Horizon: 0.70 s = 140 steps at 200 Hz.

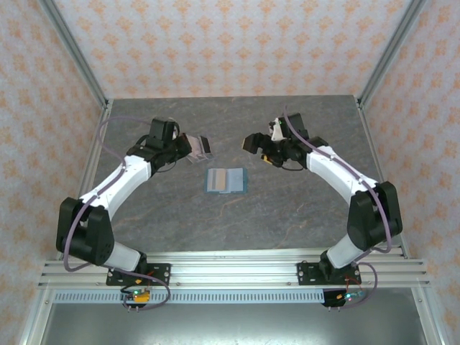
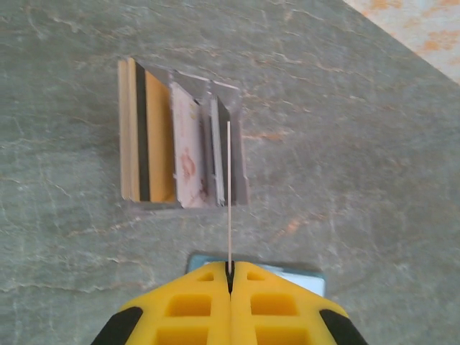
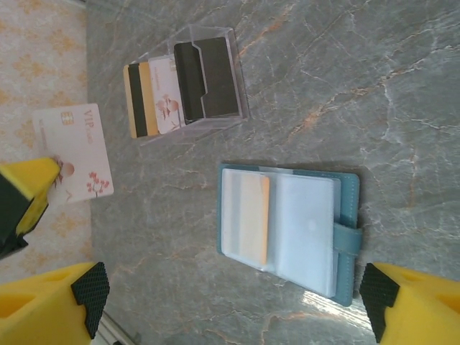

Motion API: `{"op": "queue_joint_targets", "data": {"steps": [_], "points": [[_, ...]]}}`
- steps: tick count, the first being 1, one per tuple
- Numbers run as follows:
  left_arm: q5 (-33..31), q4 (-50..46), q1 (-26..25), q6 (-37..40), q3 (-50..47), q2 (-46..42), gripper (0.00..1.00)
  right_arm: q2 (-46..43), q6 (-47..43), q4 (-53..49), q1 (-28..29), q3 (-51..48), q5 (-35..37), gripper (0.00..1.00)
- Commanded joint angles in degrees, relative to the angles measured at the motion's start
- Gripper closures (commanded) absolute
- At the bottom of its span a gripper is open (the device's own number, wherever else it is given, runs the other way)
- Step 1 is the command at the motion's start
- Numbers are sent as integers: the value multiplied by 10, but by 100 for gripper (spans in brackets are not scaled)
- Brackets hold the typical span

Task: Take the credit cards out of the card holder

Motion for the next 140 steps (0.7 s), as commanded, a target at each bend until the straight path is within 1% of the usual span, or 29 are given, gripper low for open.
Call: {"op": "queue_joint_targets", "data": {"steps": [1, 29, 54, 77, 115, 140], "points": [[-51, 17, 3, 16, 30, 34, 100, -28, -18, -1, -2, -18, 8, 7], [-46, 41, 5, 7, 56, 86, 100, -18, -24, 7, -2, -26, -20, 6], [-42, 39, 6, -1, 95, 136, 100, -25, -9, 39, -1, -49, -24, 3], [-45, 41, 7, -9, 119, 172, 100, -31, -3, 47, -1, -62, -21, 2], [-64, 40, 7, -12, 134, 193, 100, -31, -7, 37, -2, -66, -15, 0], [-64, 33, 8, -11, 136, 199, 100, -30, -5, 39, -1, -68, -13, 0]]}}
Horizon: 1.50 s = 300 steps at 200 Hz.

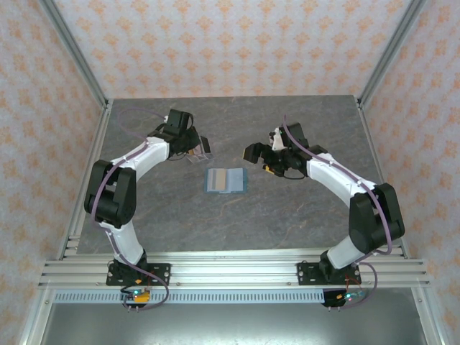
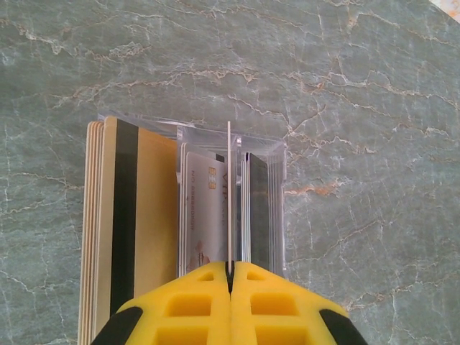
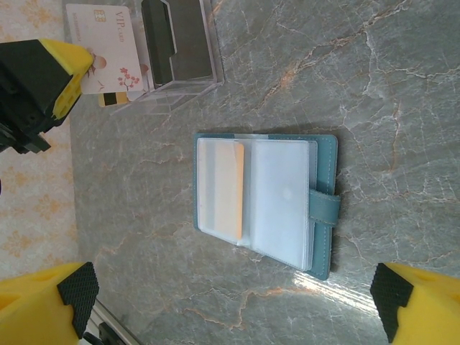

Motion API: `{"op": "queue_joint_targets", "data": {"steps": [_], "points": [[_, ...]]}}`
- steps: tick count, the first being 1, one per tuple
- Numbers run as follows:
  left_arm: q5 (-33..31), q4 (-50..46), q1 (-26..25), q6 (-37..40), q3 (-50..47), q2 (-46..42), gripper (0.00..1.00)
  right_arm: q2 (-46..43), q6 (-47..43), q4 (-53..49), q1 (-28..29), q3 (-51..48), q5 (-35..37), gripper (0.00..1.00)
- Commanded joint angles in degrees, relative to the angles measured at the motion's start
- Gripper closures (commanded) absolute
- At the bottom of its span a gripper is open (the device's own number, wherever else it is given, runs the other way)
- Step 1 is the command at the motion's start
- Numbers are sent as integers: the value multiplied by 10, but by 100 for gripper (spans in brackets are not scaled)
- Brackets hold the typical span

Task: Take the credit cards out of the card holder

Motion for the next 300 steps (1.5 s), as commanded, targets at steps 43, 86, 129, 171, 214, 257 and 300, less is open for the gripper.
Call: {"op": "queue_joint_targets", "data": {"steps": [43, 86, 129, 171, 214, 257, 300], "points": [[-22, -4, 7, -2, 13, 7, 100, -15, 7, 13, -2, -6, 5, 0], [-12, -21, 7, -3, 25, 20, 100, -12, 12, 14, -1, -8, 5, 0], [-11, -37, 7, -4, 42, 34, 90, -12, 13, 10, -2, -7, 6, 0], [-20, -74, 8, 2, 54, -8, 59, -21, 9, -10, -1, -2, 35, 1], [-19, -127, 11, 10, 40, -94, 44, -18, -3, -55, 31, 24, 118, 6], [-46, -157, 13, 8, -50, -189, 13, 49, -3, -111, 132, 87, 228, 18], [-85, -177, 15, 15, -148, -270, 0, 142, 22, -137, 192, 151, 282, 36]]}}
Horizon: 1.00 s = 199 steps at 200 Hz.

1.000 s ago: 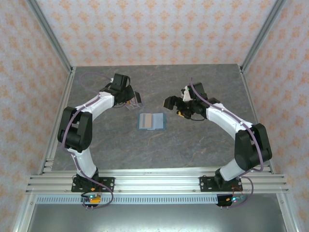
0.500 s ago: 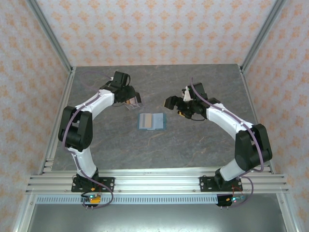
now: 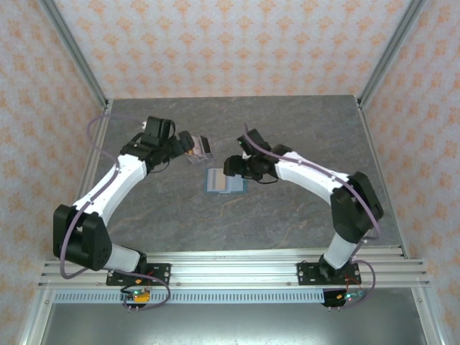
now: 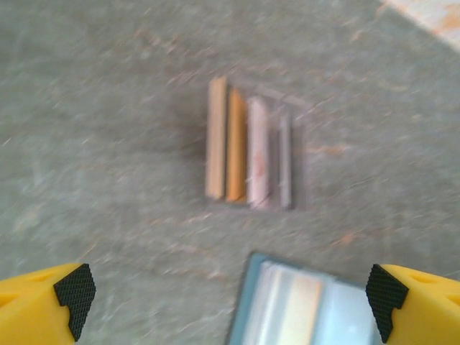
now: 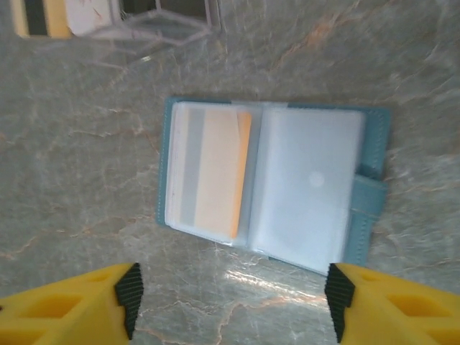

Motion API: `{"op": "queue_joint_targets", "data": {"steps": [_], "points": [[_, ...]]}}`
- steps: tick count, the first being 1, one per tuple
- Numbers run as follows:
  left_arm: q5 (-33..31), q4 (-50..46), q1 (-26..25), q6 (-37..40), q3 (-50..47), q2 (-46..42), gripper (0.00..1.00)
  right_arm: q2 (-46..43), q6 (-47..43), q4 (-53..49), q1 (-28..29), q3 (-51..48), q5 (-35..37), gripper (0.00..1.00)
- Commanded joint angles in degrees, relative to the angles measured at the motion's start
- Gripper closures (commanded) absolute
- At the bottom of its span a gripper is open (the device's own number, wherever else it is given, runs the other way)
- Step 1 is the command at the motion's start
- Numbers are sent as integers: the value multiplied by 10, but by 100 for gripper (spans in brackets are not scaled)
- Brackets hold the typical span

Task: Take the credit cards out of the card holder

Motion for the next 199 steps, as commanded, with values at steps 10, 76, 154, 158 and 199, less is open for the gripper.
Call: {"op": "queue_joint_targets", "data": {"steps": [10, 76, 154, 158, 199], "points": [[-44, -38, 7, 8, -63, -46, 0, 56, 18, -46, 22, 47, 69, 40], [7, -9, 8, 8, -126, -61, 0, 154, 23, -99, 46, 130, 115, 57], [120, 19, 8, 26, -111, -3, 0, 192, 7, -86, 47, 134, 79, 47], [126, 16, 8, 29, -108, 0, 0, 192, 6, -88, 47, 134, 82, 47], [176, 43, 8, 19, -108, 23, 0, 209, -4, -102, 47, 131, 111, 50]]}}
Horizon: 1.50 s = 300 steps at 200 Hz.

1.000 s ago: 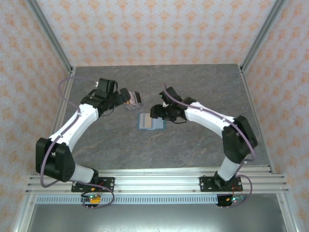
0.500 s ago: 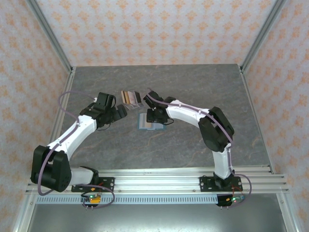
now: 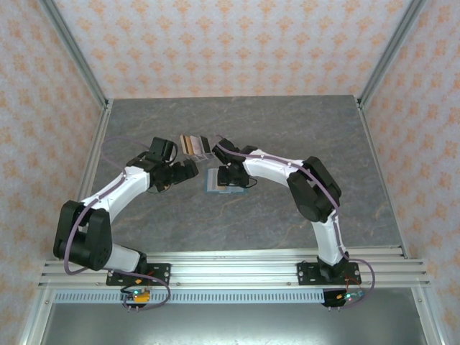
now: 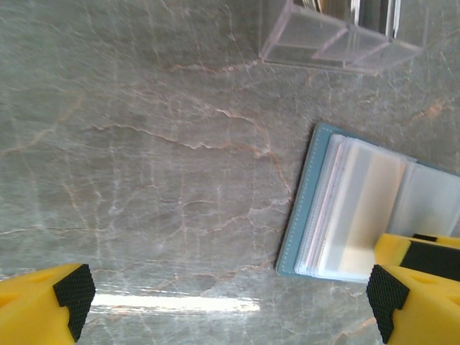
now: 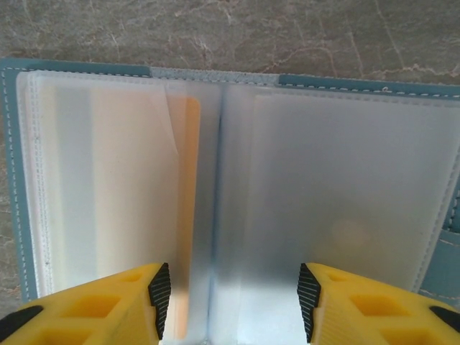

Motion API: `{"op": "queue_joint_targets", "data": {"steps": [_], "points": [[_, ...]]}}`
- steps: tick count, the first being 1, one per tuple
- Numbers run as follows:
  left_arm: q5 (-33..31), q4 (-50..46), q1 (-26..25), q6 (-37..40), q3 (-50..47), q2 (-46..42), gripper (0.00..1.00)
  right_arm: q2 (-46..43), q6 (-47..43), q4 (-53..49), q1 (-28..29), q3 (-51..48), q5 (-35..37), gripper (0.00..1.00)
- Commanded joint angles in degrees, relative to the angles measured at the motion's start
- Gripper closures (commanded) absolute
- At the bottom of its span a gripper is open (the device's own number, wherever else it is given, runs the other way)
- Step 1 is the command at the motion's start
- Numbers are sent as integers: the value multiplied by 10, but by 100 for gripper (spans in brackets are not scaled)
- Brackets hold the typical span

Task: Take the credit cards out of the card holder

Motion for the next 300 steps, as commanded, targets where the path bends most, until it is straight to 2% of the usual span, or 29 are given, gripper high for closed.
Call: {"op": "queue_joint_targets", "data": {"steps": [1, 40, 87, 157, 209, 300], "points": [[46, 31, 5, 4, 12, 12, 0, 16, -12, -25, 2, 3, 31, 50], [77, 56, 2, -14, 9, 31, 2, 16, -16, -20, 2, -18, 47, 53], [100, 82, -20, -26, 9, 50, 10, 15, -18, -9, 1, -36, 49, 58], [134, 128, -66, -50, 33, 100, 41, 5, -11, 13, -6, -57, 30, 60], [127, 125, -88, -61, 58, 138, 54, -2, -6, 16, -10, -63, 27, 63], [155, 149, -92, -70, 72, 191, 62, -4, 0, 20, -14, -67, 23, 66]]}}
